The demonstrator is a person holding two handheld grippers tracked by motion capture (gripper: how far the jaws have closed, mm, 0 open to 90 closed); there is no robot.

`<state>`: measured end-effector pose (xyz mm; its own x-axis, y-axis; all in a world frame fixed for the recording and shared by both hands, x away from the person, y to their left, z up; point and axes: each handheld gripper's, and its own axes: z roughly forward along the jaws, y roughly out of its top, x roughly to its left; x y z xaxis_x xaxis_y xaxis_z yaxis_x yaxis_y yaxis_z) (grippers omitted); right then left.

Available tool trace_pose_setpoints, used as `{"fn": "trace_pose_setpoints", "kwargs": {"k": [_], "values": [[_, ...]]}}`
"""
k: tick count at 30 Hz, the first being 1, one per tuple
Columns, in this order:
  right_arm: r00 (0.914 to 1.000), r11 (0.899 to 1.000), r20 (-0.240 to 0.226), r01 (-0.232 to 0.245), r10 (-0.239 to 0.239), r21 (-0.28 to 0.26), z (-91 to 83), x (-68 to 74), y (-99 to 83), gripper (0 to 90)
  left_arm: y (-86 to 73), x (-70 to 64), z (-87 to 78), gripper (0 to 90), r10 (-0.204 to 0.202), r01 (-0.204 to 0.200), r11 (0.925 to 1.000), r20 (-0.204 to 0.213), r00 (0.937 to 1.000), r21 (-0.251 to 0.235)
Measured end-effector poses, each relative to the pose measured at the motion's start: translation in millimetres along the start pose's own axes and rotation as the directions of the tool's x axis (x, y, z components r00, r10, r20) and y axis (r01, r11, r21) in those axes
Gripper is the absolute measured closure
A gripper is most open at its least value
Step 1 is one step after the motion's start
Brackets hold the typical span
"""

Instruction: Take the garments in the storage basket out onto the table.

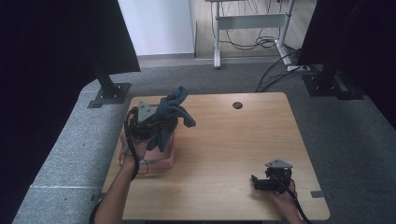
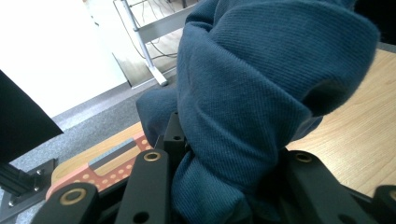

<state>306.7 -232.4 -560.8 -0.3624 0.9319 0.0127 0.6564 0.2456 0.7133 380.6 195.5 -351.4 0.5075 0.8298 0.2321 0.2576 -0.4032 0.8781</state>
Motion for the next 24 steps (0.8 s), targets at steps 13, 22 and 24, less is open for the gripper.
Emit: {"fn": "trace_pose_setpoints", "kwargs": {"k": [13,22,24], "values": [[1.0000,1.000,0.000,0.000,0.000,0.000,0.0,0.0,0.0,0.0,13.2,-9.8,3.4,65.3,0.009,-0.009,0.9993,0.000,1.0000,-0.036],[1.0000,1.000,-0.001,0.001,-0.001,0.001,-0.2,0.1,-0.1,0.0,22.4,-20.3,2.7,65.3,0.037,-0.037,0.9980,0.006,0.9993,-0.052],[1.0000,1.000,-0.001,0.001,-0.001,0.001,-0.2,0.0,-0.1,0.0,24.5,-23.3,3.0,65.3,0.044,-0.044,0.9976,0.009,0.9990,-0.054]]}}
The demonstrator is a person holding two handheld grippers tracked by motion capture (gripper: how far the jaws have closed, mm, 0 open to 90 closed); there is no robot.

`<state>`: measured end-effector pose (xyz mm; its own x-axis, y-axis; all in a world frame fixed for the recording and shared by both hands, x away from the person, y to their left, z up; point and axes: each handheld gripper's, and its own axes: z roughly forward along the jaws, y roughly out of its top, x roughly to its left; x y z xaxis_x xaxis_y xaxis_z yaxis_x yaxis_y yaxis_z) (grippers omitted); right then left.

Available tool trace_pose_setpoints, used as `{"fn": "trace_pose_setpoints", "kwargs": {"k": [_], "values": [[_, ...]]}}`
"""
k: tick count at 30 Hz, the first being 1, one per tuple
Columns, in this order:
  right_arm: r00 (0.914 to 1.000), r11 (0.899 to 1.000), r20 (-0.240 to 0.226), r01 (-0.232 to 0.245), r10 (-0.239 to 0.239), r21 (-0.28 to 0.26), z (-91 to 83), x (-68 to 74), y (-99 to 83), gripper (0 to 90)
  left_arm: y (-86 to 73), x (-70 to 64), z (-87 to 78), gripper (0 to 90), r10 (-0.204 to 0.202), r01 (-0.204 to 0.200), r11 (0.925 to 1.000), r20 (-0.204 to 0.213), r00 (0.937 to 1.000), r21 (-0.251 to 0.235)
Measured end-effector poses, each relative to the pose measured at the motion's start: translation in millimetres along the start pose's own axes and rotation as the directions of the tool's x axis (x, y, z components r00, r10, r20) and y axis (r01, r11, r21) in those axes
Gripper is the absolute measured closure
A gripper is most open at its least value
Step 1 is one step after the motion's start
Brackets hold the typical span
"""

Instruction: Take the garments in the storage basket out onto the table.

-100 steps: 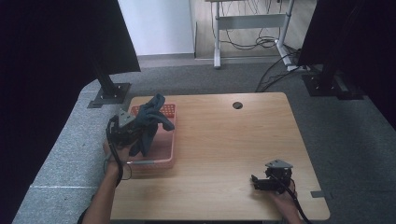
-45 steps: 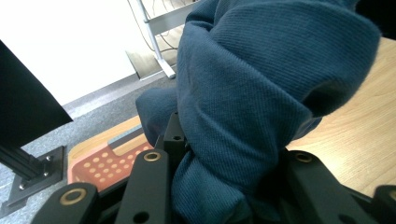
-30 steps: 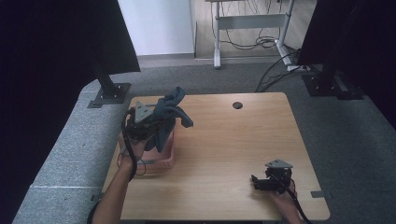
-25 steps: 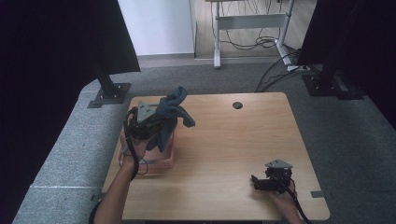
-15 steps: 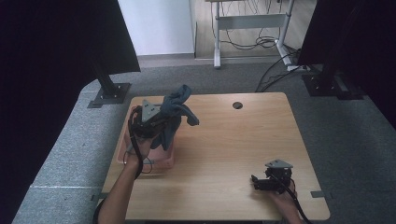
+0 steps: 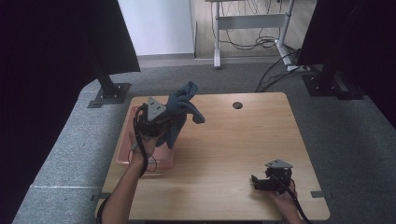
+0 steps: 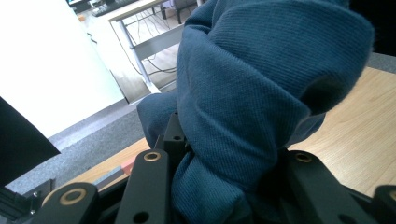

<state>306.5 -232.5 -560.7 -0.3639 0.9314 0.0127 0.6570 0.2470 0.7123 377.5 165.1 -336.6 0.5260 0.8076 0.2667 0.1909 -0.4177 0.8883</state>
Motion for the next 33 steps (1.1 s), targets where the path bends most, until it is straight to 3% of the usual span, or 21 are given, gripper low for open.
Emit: {"fn": "trace_pose_setpoints", "kwargs": {"k": [18,33], "values": [[1.0000,1.000,-0.001,0.001,-0.001,0.000,-0.1,0.0,-0.1,0.0,14.7,-24.6,8.6,65.2,0.039,-0.039,0.9992,0.038,0.9985,-0.014],[1.0000,1.000,-0.001,0.002,-0.002,-0.001,0.0,0.0,-0.1,0.0,19.1,-42.6,22.1,65.2,0.043,-0.043,0.9991,0.063,0.9971,-0.007]]}}
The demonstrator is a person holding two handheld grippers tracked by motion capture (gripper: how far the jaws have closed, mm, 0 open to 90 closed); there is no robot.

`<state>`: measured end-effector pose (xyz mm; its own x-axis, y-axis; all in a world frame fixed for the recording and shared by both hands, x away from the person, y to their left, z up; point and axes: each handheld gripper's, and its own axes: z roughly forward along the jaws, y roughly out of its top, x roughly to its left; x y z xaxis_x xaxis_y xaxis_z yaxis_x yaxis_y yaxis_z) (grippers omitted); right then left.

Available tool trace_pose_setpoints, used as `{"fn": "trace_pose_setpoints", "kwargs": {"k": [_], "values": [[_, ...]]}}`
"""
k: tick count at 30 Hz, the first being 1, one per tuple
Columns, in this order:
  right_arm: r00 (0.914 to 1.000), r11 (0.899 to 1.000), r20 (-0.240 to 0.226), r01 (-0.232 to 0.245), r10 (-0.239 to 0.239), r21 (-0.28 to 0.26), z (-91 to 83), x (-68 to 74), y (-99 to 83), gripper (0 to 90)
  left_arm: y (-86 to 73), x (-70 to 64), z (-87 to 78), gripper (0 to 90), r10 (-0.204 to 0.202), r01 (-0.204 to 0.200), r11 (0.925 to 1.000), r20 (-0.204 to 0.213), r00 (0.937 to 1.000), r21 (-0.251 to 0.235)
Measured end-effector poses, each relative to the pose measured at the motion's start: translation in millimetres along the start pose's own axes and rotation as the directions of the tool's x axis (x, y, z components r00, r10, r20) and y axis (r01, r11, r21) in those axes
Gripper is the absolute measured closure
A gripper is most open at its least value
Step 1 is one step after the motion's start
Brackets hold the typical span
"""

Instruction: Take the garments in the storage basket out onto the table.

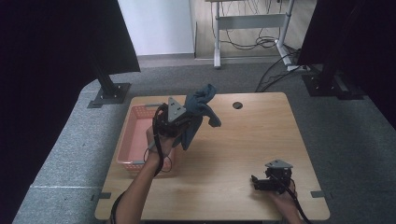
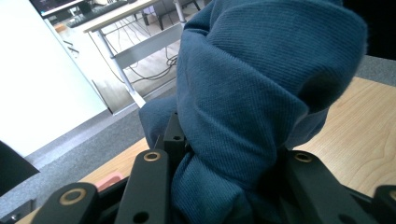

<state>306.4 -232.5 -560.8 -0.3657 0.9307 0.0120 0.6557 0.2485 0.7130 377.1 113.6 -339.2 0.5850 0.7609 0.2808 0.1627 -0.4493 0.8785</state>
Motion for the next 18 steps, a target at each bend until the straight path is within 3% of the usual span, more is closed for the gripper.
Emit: {"fn": "trace_pose_setpoints", "kwargs": {"k": [18], "values": [[1.0000,1.000,-0.001,0.001,-0.001,0.000,-0.1,0.0,-0.1,0.0,0.5,-18.5,18.1,65.1,0.007,-0.007,0.9998,0.035,0.9994,0.019]]}}
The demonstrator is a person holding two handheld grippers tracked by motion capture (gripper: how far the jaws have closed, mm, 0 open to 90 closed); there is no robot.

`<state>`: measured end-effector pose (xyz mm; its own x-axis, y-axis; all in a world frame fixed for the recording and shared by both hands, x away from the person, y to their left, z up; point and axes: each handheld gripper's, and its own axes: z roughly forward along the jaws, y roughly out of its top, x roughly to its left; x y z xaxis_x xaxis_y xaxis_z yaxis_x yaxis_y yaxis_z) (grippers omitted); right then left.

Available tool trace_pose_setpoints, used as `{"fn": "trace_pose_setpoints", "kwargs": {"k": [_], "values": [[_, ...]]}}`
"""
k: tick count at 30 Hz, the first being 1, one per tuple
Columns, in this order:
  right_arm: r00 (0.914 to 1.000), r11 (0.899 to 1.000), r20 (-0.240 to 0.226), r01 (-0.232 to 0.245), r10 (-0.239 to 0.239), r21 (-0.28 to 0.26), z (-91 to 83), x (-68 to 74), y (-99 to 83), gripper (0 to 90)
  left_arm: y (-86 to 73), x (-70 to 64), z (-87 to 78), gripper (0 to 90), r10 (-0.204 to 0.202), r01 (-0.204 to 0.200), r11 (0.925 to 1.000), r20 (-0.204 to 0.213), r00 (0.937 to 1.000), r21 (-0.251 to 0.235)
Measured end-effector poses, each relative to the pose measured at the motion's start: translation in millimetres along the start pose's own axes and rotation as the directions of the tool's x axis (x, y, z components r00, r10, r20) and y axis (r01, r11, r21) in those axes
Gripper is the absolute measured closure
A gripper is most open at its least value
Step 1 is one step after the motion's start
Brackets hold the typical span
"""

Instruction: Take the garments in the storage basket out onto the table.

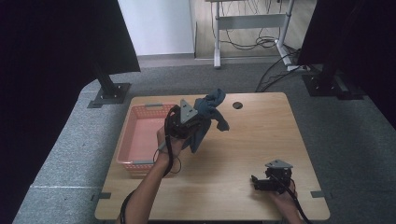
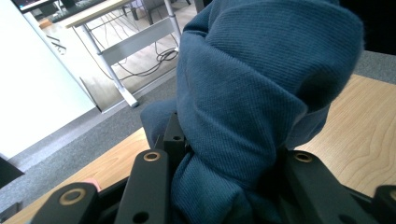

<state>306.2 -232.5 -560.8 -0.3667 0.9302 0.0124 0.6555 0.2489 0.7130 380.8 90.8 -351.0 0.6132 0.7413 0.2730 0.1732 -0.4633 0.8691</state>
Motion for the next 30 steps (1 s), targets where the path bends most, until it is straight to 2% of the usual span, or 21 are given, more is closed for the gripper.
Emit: {"fn": "trace_pose_setpoints", "kwargs": {"k": [16,30], "values": [[1.0000,1.000,0.000,0.000,0.000,0.000,0.0,0.0,0.0,0.0,-2.6,-12.4,11.1,65.1,0.001,-0.001,0.9999,0.024,0.9997,0.010],[1.0000,1.000,-0.001,0.002,-0.002,0.000,0.0,0.0,0.0,0.0,-15.9,-23.0,26.1,65.1,-0.006,0.004,0.9987,0.039,0.9992,0.050]]}}
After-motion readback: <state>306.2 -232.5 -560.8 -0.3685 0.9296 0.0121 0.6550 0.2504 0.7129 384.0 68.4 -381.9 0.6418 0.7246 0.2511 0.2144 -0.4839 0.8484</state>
